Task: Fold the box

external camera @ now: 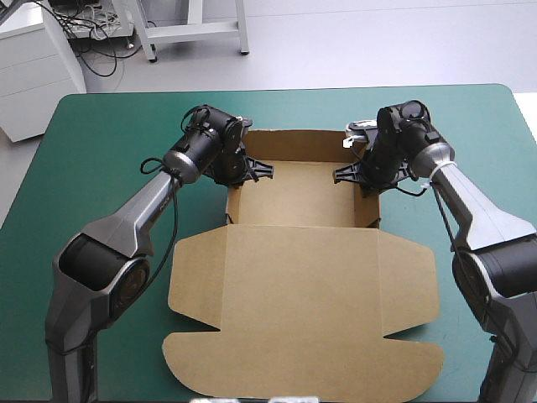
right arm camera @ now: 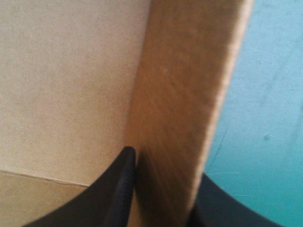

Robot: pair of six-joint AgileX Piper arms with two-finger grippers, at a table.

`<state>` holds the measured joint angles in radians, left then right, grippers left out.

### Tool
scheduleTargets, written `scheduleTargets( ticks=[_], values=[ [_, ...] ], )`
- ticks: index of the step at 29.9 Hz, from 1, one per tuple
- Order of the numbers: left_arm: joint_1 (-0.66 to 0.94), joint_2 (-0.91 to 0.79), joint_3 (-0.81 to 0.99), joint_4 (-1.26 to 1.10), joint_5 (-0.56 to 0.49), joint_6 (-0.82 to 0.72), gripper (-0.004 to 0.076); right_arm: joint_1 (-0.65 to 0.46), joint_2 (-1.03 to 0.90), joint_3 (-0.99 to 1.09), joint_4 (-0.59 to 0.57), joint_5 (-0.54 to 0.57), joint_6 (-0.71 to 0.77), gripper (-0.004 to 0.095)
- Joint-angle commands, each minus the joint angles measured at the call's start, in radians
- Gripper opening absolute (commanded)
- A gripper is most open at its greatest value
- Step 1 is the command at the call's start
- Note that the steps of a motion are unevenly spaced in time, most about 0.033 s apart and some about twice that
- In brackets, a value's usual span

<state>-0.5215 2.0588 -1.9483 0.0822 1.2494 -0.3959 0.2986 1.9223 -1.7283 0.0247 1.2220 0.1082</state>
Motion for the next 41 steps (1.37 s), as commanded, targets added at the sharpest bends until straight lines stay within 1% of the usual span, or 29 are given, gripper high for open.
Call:
scheduleTargets(
  ticks=[1, 4, 5, 6, 8, 12, 17, 19, 21, 26, 29, 31, 32, 35, 41],
  values=[
    [0.005, -0.059, -0.034, -0.020, 0.048, 0.013, 0.0174, 0.001, -0.041, -0.027, 0.010, 0.023, -0.017, 0.0493],
    [0.010, -0.059, -0.034, -0.020, 0.048, 0.013, 0.0326, 0.001, -0.041, -0.027, 0.006, 0.021, -0.014, 0.0658],
    [0.010, -0.059, -0.034, -0.017, 0.048, 0.013, 0.0373, 0.001, -0.041, -0.029, -0.002, 0.019, -0.007, 0.0695],
    [0.010, -0.059, -0.034, -0.007, 0.048, 0.013, 0.0412, 0.001, -0.041, -0.033, -0.004, 0.015, -0.007, 0.0716],
    [0.010, -0.059, -0.039, 0.012, 0.048, 0.013, 0.0445, 0.001, -0.041, -0.042, -0.004, 0.010, -0.007, 0.0726],
    [0.010, -0.059, -0.101, 0.071, 0.048, 0.115, 0.0446, 0.001, -0.041, -0.094, -0.010, 0.003, -0.005, 0.0726],
    [0.010, -0.068, -0.211, 0.055, 0.048, 0.118, 0.0445, -0.014, -0.044, -0.198, -0.033, 0.025, 0.021, 0.0726],
    [0.010, -0.085, -0.238, 0.047, 0.048, 0.160, 0.0445, -0.031, -0.065, -0.221, -0.019, 0.025, 0.025, 0.0726],
    [0.010, -0.113, -0.250, 0.058, 0.050, 0.206, 0.0445, -0.043, -0.096, -0.224, -0.025, 0.025, 0.019, 0.0726],
    [0.010, -0.211, -0.245, 0.089, 0.050, 0.217, 0.0444, -0.062, -0.190, -0.220, -0.025, 0.025, -0.003, 0.0726],
    [0.010, -0.288, -0.217, 0.057, 0.050, 0.219, 0.0413, -0.061, -0.240, -0.221, -0.012, 0.025, -0.005, 0.0726],
    [0.010, -0.329, -0.193, 0.021, 0.050, 0.237, 0.0333, -0.059, -0.269, -0.218, -0.012, 0.025, -0.005, 0.0725],
    [0.010, -0.354, -0.173, 0.005, 0.050, 0.254, 0.0258, -0.059, -0.285, -0.210, -0.010, 0.025, -0.005, 0.0725],
    [0.010, -0.436, -0.078, -0.013, 0.050, 0.274, -0.0022, -0.059, -0.329, -0.154, 0.016, 0.025, -0.001, 0.0725],
    [0.010, -0.638, 0.218, -0.010, 0.050, 0.281, -0.0026, -0.059, -0.382, -0.009, 0.018, 0.012, 0.001, 0.0725]
  ],
)
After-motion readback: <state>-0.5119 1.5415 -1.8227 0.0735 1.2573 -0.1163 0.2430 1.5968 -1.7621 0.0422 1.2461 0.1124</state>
